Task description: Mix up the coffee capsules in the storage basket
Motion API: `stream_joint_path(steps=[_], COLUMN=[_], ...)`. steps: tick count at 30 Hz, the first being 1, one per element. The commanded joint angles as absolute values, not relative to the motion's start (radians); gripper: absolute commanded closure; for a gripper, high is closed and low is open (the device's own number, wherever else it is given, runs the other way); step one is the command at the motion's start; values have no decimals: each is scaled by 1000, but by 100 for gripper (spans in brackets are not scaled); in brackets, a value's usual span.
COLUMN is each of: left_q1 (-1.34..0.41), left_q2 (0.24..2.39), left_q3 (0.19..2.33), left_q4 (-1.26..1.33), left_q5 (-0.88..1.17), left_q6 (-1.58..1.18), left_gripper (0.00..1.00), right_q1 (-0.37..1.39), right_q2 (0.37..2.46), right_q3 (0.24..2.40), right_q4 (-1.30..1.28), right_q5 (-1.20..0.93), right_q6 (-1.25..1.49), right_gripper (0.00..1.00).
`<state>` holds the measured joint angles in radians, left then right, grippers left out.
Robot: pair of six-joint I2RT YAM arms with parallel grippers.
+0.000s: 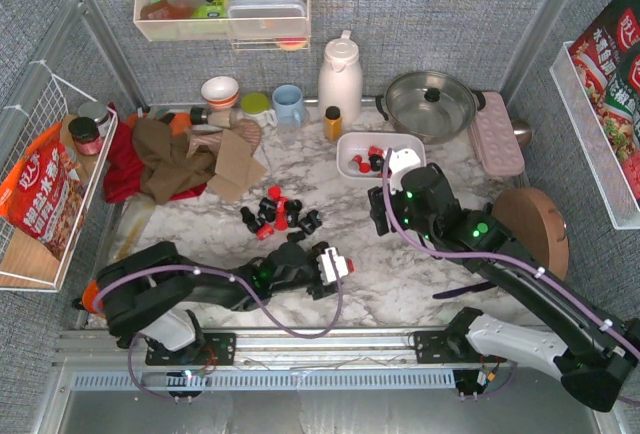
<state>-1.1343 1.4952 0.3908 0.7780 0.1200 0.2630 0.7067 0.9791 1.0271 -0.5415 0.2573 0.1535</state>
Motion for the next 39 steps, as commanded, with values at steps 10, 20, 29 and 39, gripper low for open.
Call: stream_joint_path(steps=[10, 20, 29, 39], left_q1=[-1077, -1062, -1057, -1057], left_q2=[1643, 1681, 1720, 1672], left_q3=[449, 502, 557, 534], left_q4=[846, 772, 692, 730], left_q5=[262, 287, 287, 269], left_q6=[301, 306, 327, 333], left_gripper=[30, 43, 51, 64], right_q1=[681, 673, 669, 667], right_q2=[934, 934, 922, 925], right_q3=[1016, 1003, 974, 974], right_q4=[-558, -538, -532, -534], right_q5=[227, 214, 206, 193], right_q6=[120, 126, 130, 151], right_gripper=[31, 31, 31, 30])
